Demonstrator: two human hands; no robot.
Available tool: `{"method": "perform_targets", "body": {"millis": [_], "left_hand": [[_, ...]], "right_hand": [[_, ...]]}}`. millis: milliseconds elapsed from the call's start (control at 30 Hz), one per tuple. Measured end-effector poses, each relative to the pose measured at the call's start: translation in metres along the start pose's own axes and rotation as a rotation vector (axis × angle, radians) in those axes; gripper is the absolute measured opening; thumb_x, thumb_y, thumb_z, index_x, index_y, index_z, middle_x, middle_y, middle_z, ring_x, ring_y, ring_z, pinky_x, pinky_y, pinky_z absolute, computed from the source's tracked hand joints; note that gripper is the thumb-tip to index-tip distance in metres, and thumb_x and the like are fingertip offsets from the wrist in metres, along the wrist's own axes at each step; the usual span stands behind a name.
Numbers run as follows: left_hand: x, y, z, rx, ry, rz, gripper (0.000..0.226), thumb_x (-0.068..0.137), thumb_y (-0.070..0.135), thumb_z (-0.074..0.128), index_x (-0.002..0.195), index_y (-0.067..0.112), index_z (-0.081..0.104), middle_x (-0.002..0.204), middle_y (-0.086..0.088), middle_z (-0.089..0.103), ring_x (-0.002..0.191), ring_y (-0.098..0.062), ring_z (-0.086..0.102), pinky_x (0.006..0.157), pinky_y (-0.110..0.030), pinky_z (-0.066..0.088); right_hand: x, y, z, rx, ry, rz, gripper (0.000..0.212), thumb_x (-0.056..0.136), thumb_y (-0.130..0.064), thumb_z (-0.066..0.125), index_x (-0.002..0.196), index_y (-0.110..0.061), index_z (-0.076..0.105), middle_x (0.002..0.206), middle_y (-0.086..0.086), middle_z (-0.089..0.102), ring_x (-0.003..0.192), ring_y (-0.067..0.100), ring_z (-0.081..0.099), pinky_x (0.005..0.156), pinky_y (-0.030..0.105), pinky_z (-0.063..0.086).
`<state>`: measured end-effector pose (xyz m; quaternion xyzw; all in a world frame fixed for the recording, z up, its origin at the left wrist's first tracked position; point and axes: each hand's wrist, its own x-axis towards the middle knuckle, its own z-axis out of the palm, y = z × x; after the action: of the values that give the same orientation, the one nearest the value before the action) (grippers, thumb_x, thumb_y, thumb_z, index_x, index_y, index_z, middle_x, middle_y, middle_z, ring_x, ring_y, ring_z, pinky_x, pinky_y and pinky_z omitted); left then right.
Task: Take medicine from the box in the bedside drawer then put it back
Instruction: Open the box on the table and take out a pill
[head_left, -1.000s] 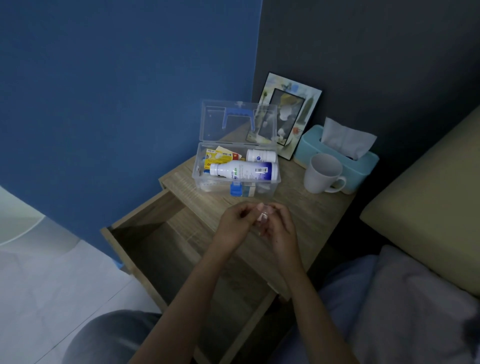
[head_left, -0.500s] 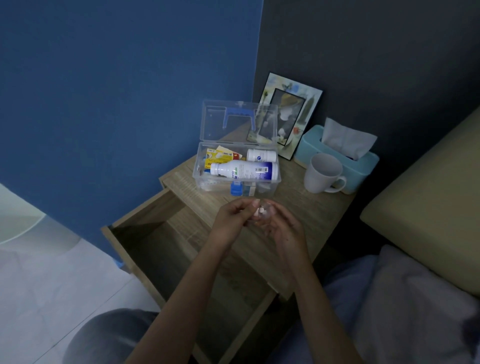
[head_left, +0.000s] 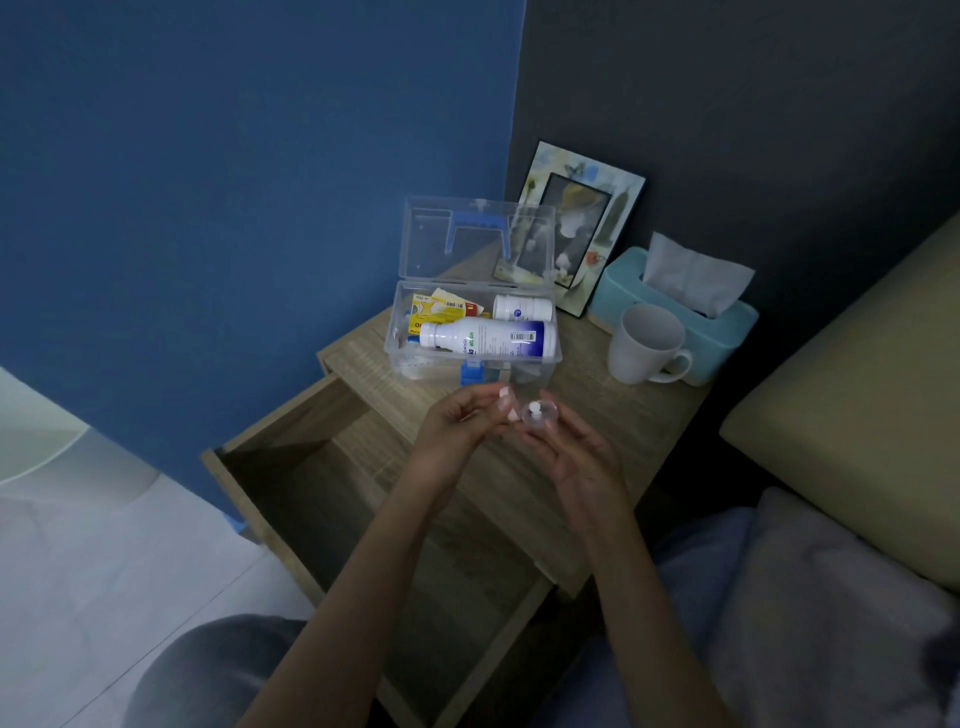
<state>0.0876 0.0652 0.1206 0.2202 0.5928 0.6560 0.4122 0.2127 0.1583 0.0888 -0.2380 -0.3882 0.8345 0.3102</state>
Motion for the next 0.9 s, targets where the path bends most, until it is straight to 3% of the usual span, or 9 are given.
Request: {"method": "perform_targets", "body": {"millis": [100, 167, 233, 300, 467, 533, 633, 733, 900], "left_hand": [[0.001, -0.005, -0.001, -0.020, -0.006, -0.042, 0.032, 0.085, 0.011, 0.067, 0.116, 0.002, 0.063, 0.113, -0.018, 0.068, 0.112, -0.028, 0.063, 0.102, -0.040, 0.048], [0.002, -0.008, -0.001, 0.008, -0.028, -0.071, 0.033, 0.083, 0.011, 0.069, 0.116, 0.008, 0.065, 0.113, -0.011, 0.070, 0.111, -0.024, 0.064, 0.097, -0.034, 0.050], [0.003, -0.013, -0.002, 0.032, -0.051, -0.076, 0.033, 0.082, 0.010, 0.070, 0.115, 0.014, 0.067, 0.109, -0.003, 0.073, 0.105, -0.014, 0.067, 0.087, -0.024, 0.053], [0.004, -0.017, -0.002, 0.071, -0.067, -0.061, 0.031, 0.080, 0.010, 0.072, 0.110, 0.016, 0.071, 0.105, 0.001, 0.075, 0.099, -0.006, 0.069, 0.076, -0.015, 0.054], [0.010, -0.031, -0.002, 0.151, -0.073, -0.030, 0.040, 0.072, -0.009, 0.074, 0.109, 0.006, 0.068, 0.102, -0.004, 0.072, 0.085, 0.002, 0.070, 0.073, -0.013, 0.055], [0.014, -0.038, 0.001, 0.192, -0.076, -0.024, 0.046, 0.070, -0.011, 0.074, 0.111, 0.007, 0.066, 0.101, -0.004, 0.070, 0.080, 0.007, 0.069, 0.069, -0.011, 0.053], [0.019, -0.050, 0.004, 0.321, -0.072, 0.025, 0.049, 0.070, -0.009, 0.075, 0.116, 0.002, 0.065, 0.107, -0.005, 0.066, 0.088, -0.001, 0.067, 0.080, -0.017, 0.055], [0.022, -0.060, 0.005, 0.590, -0.085, 0.171, 0.046, 0.070, 0.003, 0.079, 0.114, 0.010, 0.069, 0.110, 0.000, 0.068, 0.103, -0.013, 0.062, 0.097, -0.027, 0.047], [0.025, -0.077, 0.001, 0.929, -0.059, 0.312, 0.040, 0.072, 0.020, 0.079, 0.112, 0.018, 0.072, 0.110, -0.003, 0.074, 0.107, -0.027, 0.059, 0.098, -0.038, 0.040]], "right_hand": [[-0.001, -0.003, -0.006, 0.004, 0.026, 0.053, 0.053, 0.075, -0.015, 0.079, 0.123, -0.006, 0.060, 0.120, 0.017, 0.068, 0.113, 0.029, 0.065, 0.086, 0.029, 0.057], [-0.002, -0.004, -0.008, -0.131, 0.096, 0.073, 0.036, 0.073, -0.016, 0.080, 0.108, -0.018, 0.071, 0.113, 0.010, 0.073, 0.107, 0.022, 0.069, 0.084, 0.028, 0.058], [-0.003, -0.005, -0.009, -0.353, 0.210, 0.092, 0.022, 0.072, -0.019, 0.081, 0.091, -0.028, 0.076, 0.102, -0.006, 0.076, 0.097, 0.008, 0.071, 0.081, 0.026, 0.058], [-0.004, -0.006, -0.012, -0.567, 0.255, 0.080, 0.021, 0.070, -0.024, 0.083, 0.088, -0.033, 0.075, 0.092, -0.023, 0.074, 0.087, -0.008, 0.068, 0.069, 0.013, 0.055], [-0.011, -0.009, -0.026, -0.666, 0.149, -0.051, 0.026, 0.074, -0.006, 0.079, 0.093, -0.021, 0.070, 0.081, -0.014, 0.076, 0.078, -0.008, 0.069, 0.062, 0.005, 0.050], [-0.011, -0.008, -0.030, -0.762, 0.148, -0.078, 0.029, 0.073, -0.004, 0.079, 0.098, -0.014, 0.068, 0.086, -0.013, 0.073, 0.077, -0.012, 0.067, 0.064, 0.003, 0.048], [-0.011, -0.003, -0.038, -0.925, 0.175, -0.107, 0.031, 0.074, -0.011, 0.080, 0.103, -0.015, 0.069, 0.097, -0.011, 0.070, 0.087, -0.008, 0.064, 0.074, 0.004, 0.048], [-0.011, 0.006, -0.047, -1.100, 0.171, -0.137, 0.028, 0.080, -0.022, 0.074, 0.107, -0.024, 0.067, 0.102, -0.016, 0.066, 0.096, -0.002, 0.061, 0.082, 0.013, 0.045], [-0.013, 0.021, -0.063, -1.288, 0.157, -0.108, 0.032, 0.084, -0.025, 0.069, 0.115, -0.023, 0.064, 0.118, -0.004, 0.067, 0.112, 0.012, 0.059, 0.095, 0.032, 0.048]]}}
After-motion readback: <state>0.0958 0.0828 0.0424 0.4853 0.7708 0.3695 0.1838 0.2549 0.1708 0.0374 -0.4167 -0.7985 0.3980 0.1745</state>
